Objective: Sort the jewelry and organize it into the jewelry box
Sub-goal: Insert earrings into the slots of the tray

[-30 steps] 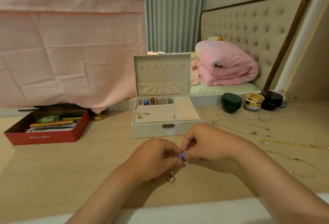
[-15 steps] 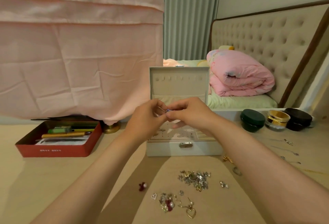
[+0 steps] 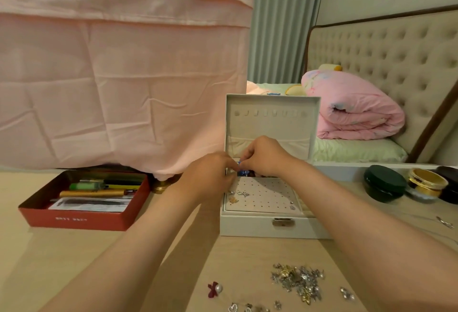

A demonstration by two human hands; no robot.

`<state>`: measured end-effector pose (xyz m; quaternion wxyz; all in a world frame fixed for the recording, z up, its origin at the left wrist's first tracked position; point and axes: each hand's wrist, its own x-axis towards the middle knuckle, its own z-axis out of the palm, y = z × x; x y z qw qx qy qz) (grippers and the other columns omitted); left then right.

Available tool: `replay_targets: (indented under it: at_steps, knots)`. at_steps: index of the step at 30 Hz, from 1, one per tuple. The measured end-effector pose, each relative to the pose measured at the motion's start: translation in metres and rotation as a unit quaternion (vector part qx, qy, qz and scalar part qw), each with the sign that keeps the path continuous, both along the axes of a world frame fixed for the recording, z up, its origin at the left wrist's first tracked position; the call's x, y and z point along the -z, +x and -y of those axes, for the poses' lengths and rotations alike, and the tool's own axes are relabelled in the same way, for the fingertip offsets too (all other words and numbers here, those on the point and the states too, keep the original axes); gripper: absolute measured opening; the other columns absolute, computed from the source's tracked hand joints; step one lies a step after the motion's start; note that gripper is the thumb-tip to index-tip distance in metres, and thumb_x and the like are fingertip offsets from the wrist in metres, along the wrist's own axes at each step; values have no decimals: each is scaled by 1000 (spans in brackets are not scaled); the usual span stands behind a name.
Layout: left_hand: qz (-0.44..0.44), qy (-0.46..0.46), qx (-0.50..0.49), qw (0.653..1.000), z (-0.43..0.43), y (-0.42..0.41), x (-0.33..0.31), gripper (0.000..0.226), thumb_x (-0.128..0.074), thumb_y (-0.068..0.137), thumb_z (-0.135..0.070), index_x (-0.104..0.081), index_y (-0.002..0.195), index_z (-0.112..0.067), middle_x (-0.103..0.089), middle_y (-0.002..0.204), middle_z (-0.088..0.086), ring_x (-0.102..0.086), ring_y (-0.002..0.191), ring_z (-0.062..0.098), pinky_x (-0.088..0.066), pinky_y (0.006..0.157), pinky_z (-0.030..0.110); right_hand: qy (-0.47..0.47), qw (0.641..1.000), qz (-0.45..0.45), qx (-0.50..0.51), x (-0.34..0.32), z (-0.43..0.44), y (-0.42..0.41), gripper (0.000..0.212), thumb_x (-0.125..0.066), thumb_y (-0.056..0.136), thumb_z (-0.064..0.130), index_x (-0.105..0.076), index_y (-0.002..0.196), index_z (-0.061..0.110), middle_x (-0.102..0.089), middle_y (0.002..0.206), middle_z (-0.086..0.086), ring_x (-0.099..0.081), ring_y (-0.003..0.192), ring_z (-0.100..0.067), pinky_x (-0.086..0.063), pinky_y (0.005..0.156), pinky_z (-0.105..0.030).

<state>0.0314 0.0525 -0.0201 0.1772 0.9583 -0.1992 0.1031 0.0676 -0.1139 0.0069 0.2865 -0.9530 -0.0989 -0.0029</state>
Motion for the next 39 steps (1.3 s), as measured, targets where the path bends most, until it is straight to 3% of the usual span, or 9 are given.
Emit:
replay_targets:
  at_steps: [3, 6, 9, 12, 17, 20, 25, 34, 39]
  knots:
    - [-3, 13, 19, 1000, -3, 2, 5, 29, -52, 96, -31, -70, 120, -29, -61, 126, -13, -57, 111, 10, -48, 85, 30, -50, 999, -8, 1, -4, -7, 4, 16, -84, 79, 26, -79, 82, 11, -76, 82, -5, -63, 61, -12, -58, 67, -31]
    - [-4, 25, 24, 999, -6, 2, 7, 31, -52, 97, -33, -69, 122, -30, -58, 128, -15, -57, 111, 9, -50, 86, 31, -115, 993, -13, 4, -6, -13, 9, 31, -81, 81, 35, -77, 90, 5, -76, 85, -6, -69, 79, -19, -59, 76, -33]
    - [-6, 27, 27, 999, -8, 0, 9, 32, -51, 99, -38, -67, 127, -33, -56, 128, -16, -56, 111, 8, -49, 87, 31, -175, 984, -30, -3, -7, -21, 12, 35, -73, 87, 40, -72, 89, 6, -67, 80, -3, -63, 78, -19, -51, 71, -31]
    - [3, 34, 18, 999, -9, 0, 12, 33, -51, 99, -41, -66, 127, -34, -55, 128, -16, -57, 110, 10, -49, 84, 31, -216, 976, -35, 2, -6, -27, 10, 41, -64, 94, 41, -56, 67, 10, -53, 67, -2, -53, 67, -19, -40, 57, -25]
    - [33, 2, -11, 999, -8, 3, 9, 33, -49, 99, -34, -63, 128, -30, -57, 127, -13, -58, 109, 14, -47, 79, 30, -82, 996, -28, 17, -10, -14, 5, 38, -54, 99, 25, -51, 65, 10, -52, 60, -5, -48, 54, -18, -41, 54, -26]
    - [29, 15, 6, 999, -3, 2, 6, 35, -46, 100, -30, -62, 131, -28, -56, 132, -14, -57, 114, 13, -47, 83, 30, -100, 994, -39, 11, -14, -3, 2, 19, -60, 90, 10, -69, 77, 0, -60, 63, -9, -53, 54, -21, -46, 55, -27]
    - [-10, 47, 30, 998, -2, 4, 7, 33, -44, 100, -29, -69, 123, -27, -55, 135, -13, -58, 109, 13, -51, 86, 35, -91, 996, -23, -13, -3, -3, -2, 12, -80, 82, 17, -81, 90, 9, -78, 93, -7, -70, 90, -21, -57, 85, -34]
    - [-7, 45, 40, 998, -4, 2, 11, 29, -45, 99, -27, -71, 111, -23, -58, 128, -10, -57, 104, 12, -50, 87, 33, -50, 998, 3, -24, 11, 7, -2, 11, -78, 86, 29, -81, 83, 19, -76, 85, 4, -68, 85, -14, -57, 81, -35]
    - [-9, 38, 34, 999, 2, 4, 8, 34, -44, 100, -24, -65, 127, -24, -56, 132, -8, -56, 112, 14, -49, 91, 33, -78, 994, -14, -78, 2, 16, -12, 17, -63, 95, 23, -78, 88, 23, -70, 86, 11, -63, 86, -10, -51, 78, -26]
